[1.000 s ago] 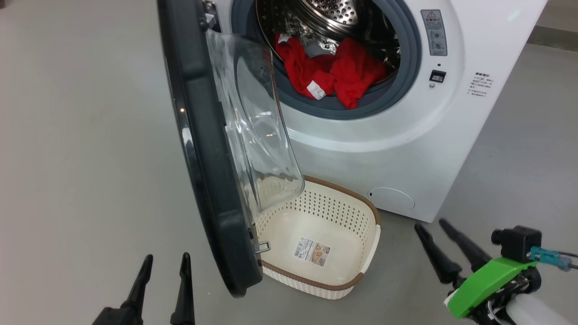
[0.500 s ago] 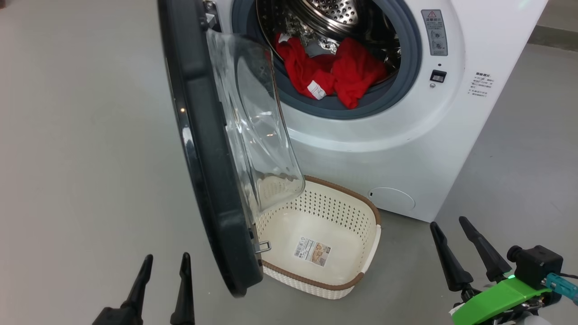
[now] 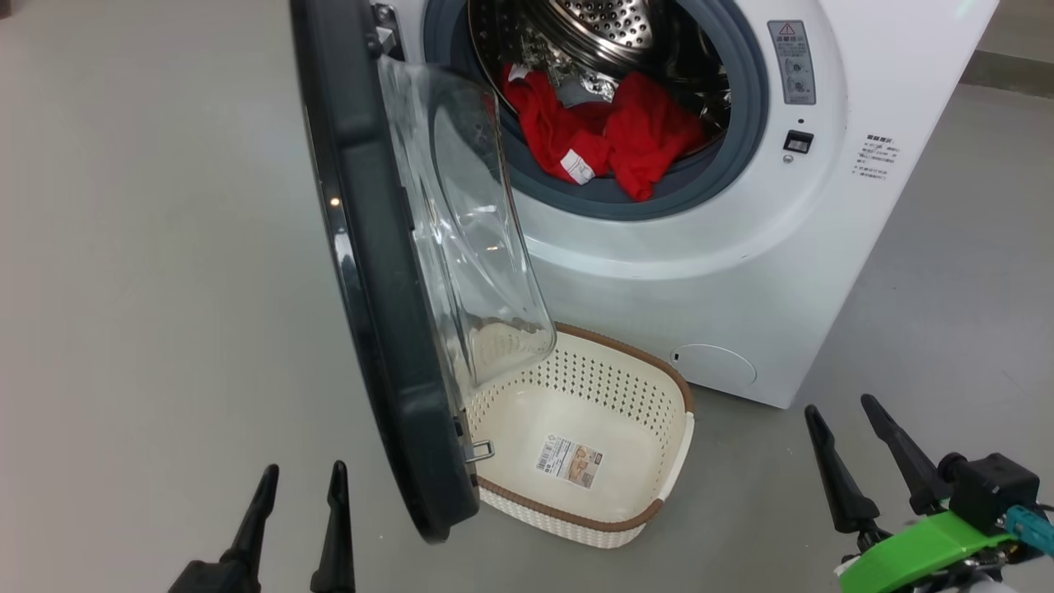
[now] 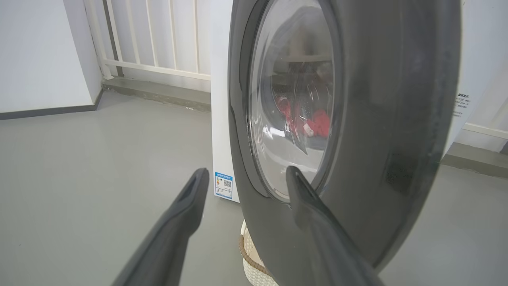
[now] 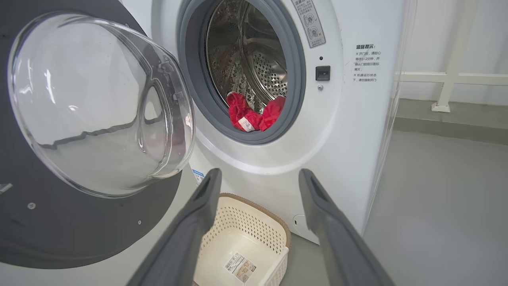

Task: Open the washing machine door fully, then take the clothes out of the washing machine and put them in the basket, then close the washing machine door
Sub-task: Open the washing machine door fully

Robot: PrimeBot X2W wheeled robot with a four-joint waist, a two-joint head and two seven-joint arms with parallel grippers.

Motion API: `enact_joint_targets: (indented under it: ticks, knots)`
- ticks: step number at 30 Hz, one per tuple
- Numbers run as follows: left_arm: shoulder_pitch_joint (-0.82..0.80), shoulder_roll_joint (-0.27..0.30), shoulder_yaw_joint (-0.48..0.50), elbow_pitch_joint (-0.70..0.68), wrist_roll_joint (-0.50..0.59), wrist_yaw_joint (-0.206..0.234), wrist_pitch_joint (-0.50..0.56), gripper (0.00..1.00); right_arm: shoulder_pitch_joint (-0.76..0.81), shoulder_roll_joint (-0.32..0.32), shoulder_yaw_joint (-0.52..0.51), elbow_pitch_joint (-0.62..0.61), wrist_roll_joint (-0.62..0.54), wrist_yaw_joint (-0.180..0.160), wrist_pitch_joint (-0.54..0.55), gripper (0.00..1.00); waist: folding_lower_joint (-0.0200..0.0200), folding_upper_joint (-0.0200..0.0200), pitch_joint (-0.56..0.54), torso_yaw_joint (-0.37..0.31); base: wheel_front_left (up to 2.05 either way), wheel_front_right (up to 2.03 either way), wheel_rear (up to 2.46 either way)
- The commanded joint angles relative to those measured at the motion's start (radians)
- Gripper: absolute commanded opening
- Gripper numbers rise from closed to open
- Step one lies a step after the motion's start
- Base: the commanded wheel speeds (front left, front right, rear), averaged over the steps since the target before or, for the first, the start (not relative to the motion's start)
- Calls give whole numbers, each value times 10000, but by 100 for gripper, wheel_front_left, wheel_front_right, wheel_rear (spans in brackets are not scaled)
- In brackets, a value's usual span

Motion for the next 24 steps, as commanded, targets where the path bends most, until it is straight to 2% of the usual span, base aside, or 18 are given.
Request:
enact_joint_targets:
  ticks: [1, 7, 14, 16, 21, 24]
  knots:
    - [-158, 85, 345, -197, 50, 1, -51, 100, 39, -88, 126, -236, -143, 65, -93, 100, 0, -1, -3, 2, 0, 0, 0]
    - [-165, 85, 345, -164, 39, 11, -51, 100, 229, -13, -159, -393, -1000, 65, -93, 100, 0, -1, -20, 6, 0, 0, 0]
    - [-209, 85, 444, -275, -75, 52, -51, 100, 353, 146, -356, -442, -1127, 65, -93, 100, 0, -1, -37, 0, 0, 0, 0]
    - [-333, 85, 716, -634, -353, 132, -51, 0, 356, 160, -376, -452, -1137, 65, -93, 100, 0, -1, -34, 6, 0, 0, 0]
    - [-787, 85, 1513, -2743, -721, 347, -51, 0, 354, 163, -389, -466, -1159, 65, -93, 100, 0, -1, -30, 17, 0, 0, 0]
    - [-942, 85, 1420, -4214, -860, 388, -51, 0, 349, 147, -354, -461, -1167, 65, -93, 100, 0, -1, -40, -3, 0, 0, 0]
